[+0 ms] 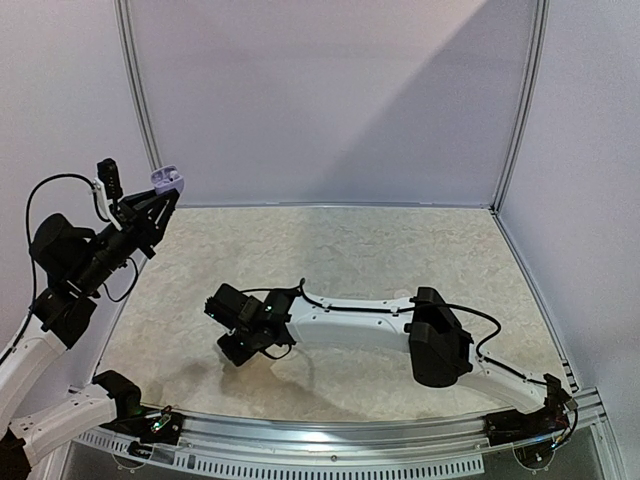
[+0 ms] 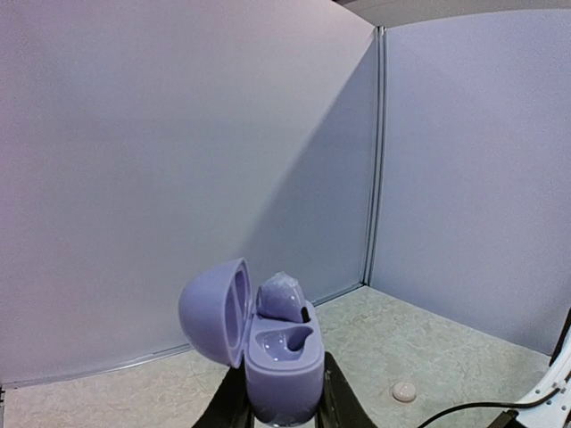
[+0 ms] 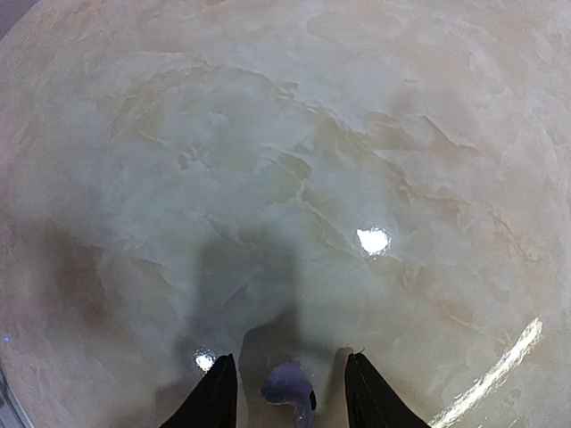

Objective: Insert the wireless bluetooth earbuds into the charging case
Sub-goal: Pick up the left earbud from the corner of the board.

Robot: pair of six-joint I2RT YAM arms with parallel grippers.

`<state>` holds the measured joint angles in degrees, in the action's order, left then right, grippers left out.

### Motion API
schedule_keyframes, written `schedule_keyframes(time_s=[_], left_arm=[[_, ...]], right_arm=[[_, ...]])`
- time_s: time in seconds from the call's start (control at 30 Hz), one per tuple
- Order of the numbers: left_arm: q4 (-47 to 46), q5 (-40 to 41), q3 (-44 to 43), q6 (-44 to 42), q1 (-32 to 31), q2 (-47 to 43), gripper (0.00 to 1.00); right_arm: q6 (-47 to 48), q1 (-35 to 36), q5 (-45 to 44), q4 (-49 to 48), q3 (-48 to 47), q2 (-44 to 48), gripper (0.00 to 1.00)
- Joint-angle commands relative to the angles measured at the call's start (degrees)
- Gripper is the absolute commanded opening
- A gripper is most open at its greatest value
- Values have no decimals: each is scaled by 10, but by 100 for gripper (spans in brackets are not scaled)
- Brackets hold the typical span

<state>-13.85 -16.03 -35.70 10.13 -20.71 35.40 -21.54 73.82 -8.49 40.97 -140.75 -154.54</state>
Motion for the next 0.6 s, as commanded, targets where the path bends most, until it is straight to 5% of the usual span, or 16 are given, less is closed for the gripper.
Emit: schedule_keyframes(time_s=[0.0,0.57], left_arm=[[-6,-4,6,3,6,5,0],[-8,-7,5,2,6,8,0]], right_arm=[[3,2,-5,16,-9,-18,41],[19,7,-5,24,-7,-20,21]])
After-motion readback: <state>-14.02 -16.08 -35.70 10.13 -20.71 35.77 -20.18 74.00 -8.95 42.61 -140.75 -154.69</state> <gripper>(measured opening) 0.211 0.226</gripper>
